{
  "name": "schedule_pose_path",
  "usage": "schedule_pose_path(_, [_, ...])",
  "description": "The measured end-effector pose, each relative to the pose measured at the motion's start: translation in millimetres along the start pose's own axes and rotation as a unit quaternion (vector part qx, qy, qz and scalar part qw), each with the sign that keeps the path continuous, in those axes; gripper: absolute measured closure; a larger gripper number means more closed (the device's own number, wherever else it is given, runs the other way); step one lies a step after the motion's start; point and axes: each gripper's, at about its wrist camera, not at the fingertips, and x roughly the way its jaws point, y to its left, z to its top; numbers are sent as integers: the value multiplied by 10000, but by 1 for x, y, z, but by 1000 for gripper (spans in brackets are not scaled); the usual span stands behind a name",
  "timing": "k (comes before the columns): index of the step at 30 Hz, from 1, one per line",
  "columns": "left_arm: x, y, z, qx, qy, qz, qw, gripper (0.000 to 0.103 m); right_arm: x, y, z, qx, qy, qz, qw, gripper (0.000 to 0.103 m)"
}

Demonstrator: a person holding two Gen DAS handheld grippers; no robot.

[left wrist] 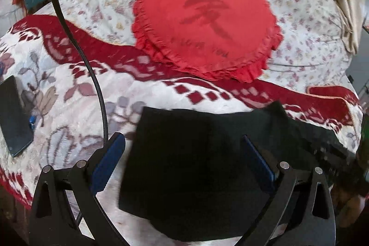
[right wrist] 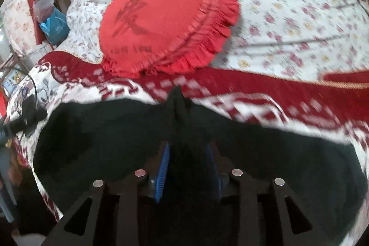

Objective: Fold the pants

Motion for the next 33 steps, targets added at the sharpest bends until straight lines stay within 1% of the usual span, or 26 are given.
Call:
schedule_pose_path(3, [8, -9, -8, 83, 142, -48, 9999, 3, -6, -12, -24, 215, 183, 0, 9996, 69])
schedule_pose_path(5, [16, -12, -17, 105, 217, 5, 9997, 3, -3, -18, -39, 282, 350, -30, 9990, 67])
schedule_pose_path(7, [26, -9, -23, 84, 291, 119, 9995, 3, -7, -21, -46, 277, 278, -20, 9992, 67])
schedule_pose_path(9, [32, -5, -27, 59, 423, 103, 9990, 3, -11, -23, -46, 331, 309, 27, 9990, 66])
schedule_pose_path(12, [23, 0, -27, 35, 398, 65, 9992, 3, -32, -35, -47, 565, 144, 166, 9982, 61])
schedule_pose_path(14, [10, 10, -24, -125, 314, -4, 9994, 3, -45, -45, -52, 736, 55, 152, 9972, 53])
schedule_pose_path(16, [-1, 25, -23, -375, 275, -111, 9989, 3, -58, -55, -59, 884, 50, 96, 9960, 53])
schedule_pose_path(18, [-9, 42, -24, -659, 323, -163, 9972, 3, -68, -63, -67, 932, 57, 54, 9956, 53])
schedule_pose_path(21, [-18, 66, -30, -1075, 433, -169, 9931, 3, -78, -74, -79, 1070, 80, -3, 9942, 53])
schedule_pose_path(23, [-22, 74, -36, -1241, 489, -166, 9909, 3, -82, -81, -84, 1198, 71, 29, 9928, 53])
schedule_pose_path(27, [-27, 78, -45, -1486, 549, -206, 9872, 3, -83, -91, -90, 1434, 131, 141, 9895, 53])
schedule_pose_path(31, [-28, 70, -61, -1694, 591, -364, 9831, 3, -85, -94, -96, 1464, 173, 59, 9891, 53])
schedule_pose_path(33, [-26, 65, -69, -1708, 672, -419, 9821, 3, -87, -96, -97, 1469, 169, 22, 9890, 53])
